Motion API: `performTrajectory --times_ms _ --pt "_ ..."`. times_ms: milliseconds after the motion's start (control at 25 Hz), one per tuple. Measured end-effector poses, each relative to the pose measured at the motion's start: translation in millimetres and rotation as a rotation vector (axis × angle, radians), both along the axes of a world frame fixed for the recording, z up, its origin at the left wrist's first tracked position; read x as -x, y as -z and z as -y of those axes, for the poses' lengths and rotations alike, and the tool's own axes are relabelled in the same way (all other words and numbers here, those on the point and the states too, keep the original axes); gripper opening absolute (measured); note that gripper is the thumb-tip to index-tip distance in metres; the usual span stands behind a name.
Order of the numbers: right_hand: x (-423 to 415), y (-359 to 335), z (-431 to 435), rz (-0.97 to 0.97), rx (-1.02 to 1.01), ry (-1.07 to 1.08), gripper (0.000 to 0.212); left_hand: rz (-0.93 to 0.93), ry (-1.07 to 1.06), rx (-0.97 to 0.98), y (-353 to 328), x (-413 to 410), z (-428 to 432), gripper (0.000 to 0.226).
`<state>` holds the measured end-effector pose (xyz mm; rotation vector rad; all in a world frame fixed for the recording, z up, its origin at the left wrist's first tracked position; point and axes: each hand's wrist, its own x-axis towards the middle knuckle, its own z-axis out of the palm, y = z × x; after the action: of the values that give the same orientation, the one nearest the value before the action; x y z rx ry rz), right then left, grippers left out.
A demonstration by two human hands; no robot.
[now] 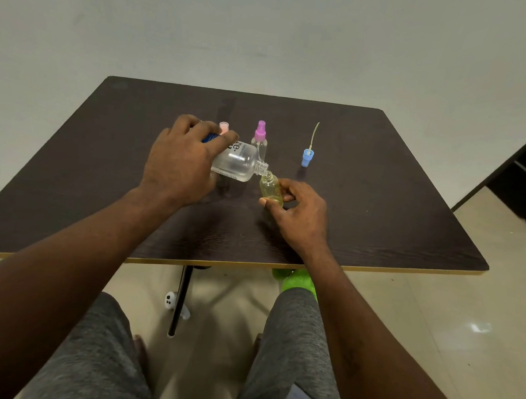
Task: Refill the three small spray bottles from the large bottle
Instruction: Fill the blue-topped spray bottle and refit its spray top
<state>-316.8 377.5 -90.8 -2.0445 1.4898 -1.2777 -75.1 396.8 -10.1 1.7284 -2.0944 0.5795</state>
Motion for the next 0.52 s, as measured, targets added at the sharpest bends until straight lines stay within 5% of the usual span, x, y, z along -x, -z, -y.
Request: performTrajectory --times_ms 520 --pt "-0.4 -0.8 -0.6 0.018 -0.008 0.002 0.045 0.002 -0.007 -0.002 -1.4 0.9 1.7 0.072"
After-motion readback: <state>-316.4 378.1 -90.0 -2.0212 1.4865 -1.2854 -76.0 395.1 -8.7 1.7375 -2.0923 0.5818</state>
